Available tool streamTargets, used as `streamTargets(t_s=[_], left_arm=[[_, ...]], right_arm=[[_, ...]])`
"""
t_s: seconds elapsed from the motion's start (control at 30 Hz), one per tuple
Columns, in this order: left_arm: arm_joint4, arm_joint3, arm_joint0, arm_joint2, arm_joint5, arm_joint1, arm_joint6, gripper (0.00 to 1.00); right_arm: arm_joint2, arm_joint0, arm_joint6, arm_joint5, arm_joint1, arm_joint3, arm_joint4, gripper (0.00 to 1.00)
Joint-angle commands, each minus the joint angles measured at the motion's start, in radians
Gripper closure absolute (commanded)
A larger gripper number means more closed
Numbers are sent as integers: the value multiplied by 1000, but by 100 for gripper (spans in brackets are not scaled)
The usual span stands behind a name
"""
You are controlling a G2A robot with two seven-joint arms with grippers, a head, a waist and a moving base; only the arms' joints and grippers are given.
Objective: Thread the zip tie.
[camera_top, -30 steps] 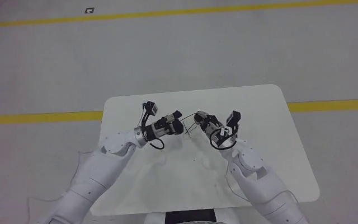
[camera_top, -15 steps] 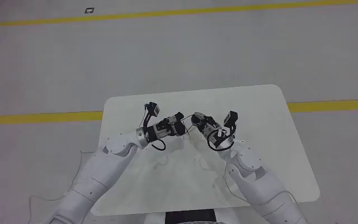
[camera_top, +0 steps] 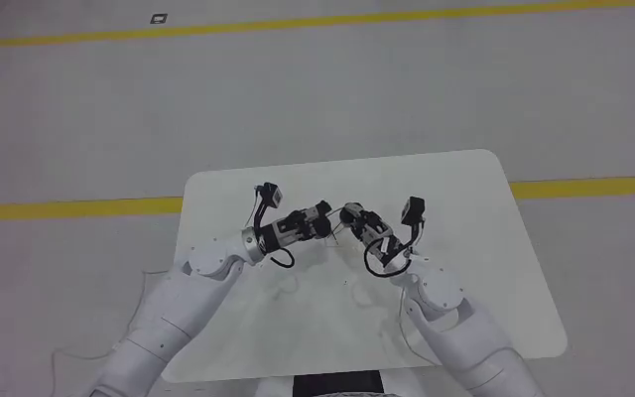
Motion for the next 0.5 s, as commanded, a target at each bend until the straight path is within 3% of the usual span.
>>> streamTargets(t_s=[0.0, 0.47], left_arm=[[2, 1, -1, 2, 0, -1, 2, 59], [29, -17, 11, -6, 5, -1, 36, 60]], right_arm=[[-2, 1, -3, 7, -1, 2, -18, 100], [9, -8, -41, 17, -8, 10, -61, 100]])
